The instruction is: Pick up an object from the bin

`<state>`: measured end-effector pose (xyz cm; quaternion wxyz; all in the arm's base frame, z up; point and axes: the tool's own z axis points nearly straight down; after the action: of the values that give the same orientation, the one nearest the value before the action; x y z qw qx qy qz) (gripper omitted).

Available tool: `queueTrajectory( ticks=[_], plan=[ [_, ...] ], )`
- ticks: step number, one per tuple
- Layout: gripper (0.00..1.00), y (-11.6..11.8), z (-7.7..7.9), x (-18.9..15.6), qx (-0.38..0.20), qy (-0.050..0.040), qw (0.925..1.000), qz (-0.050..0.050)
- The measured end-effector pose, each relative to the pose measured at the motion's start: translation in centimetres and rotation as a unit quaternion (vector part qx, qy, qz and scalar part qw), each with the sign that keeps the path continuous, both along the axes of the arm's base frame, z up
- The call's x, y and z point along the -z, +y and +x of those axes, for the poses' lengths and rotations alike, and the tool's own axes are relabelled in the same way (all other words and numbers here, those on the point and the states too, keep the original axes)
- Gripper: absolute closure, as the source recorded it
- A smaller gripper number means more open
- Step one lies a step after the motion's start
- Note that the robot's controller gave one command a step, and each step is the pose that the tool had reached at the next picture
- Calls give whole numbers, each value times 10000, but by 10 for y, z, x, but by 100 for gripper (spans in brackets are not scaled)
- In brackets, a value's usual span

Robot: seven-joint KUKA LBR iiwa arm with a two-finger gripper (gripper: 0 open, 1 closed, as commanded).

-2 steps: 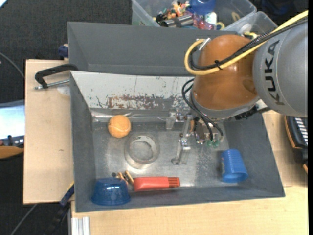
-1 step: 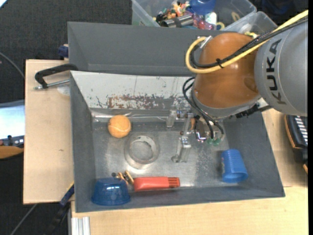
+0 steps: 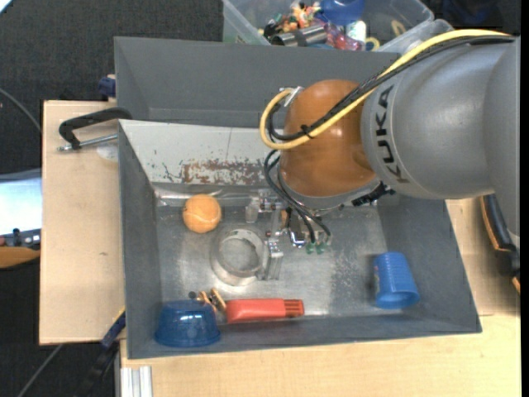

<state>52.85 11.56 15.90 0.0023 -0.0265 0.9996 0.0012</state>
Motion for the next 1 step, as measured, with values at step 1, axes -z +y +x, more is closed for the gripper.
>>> queueTrajectory(
  ticks=[1],
  plan=[
    [0, 33, 20, 7, -619, 3, 9981, -1]
  ],
)
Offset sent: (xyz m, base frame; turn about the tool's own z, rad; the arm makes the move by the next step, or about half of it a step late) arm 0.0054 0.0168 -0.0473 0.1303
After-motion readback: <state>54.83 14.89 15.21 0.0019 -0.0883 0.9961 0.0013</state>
